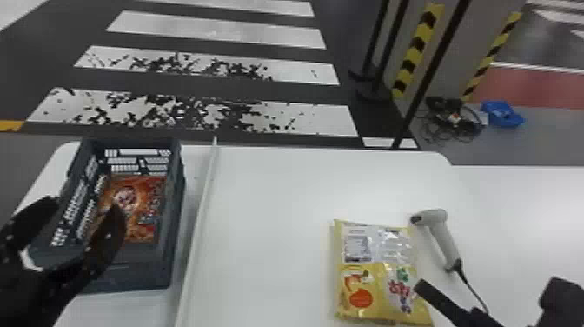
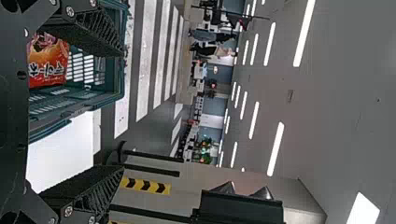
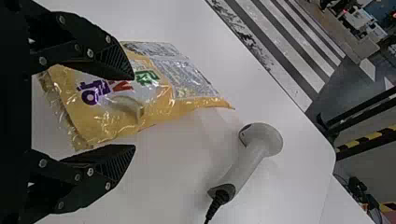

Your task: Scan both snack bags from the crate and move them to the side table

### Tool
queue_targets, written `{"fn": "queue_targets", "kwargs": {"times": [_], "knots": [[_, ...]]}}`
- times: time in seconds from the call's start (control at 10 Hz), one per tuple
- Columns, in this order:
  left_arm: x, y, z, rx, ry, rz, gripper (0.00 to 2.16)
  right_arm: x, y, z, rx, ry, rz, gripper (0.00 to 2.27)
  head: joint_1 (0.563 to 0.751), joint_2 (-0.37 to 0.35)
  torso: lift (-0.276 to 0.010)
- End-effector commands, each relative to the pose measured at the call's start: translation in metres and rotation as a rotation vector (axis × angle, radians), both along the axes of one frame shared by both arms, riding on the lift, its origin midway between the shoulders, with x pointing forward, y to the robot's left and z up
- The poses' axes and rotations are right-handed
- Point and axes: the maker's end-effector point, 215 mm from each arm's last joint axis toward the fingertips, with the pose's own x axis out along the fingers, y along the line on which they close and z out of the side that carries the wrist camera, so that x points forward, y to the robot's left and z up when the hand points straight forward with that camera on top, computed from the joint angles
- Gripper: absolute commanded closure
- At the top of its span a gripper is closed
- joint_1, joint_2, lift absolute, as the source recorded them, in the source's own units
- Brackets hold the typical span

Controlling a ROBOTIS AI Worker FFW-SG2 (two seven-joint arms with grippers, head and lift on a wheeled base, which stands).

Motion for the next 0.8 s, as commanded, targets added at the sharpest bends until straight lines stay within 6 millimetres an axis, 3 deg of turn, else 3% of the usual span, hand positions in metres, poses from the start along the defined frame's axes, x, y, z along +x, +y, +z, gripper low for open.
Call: {"fn": "queue_targets", "kwargs": {"times": [0.0,0.4,0.7], "knots": [[0.000,0.001,0.001,-0.001,-0.007,0.004,0.14,-0.001,-0.003,-0.006,-0.069,0.018,0.009,0.03,0.695,-0.157,-0.095],[-0.002,0.002,0.002,-0.001,-0.014,0.002,0.14,0.041,-0.042,0.035,-0.234,-0.165,0.116,0.02,0.695,-0.170,-0.095],[-0.005,0.002,-0.006,-0.003,0.003,0.003,0.14,0.057,-0.085,0.023,-0.330,-0.126,0.163,0.11,0.695,-0.223,-0.095]]}}
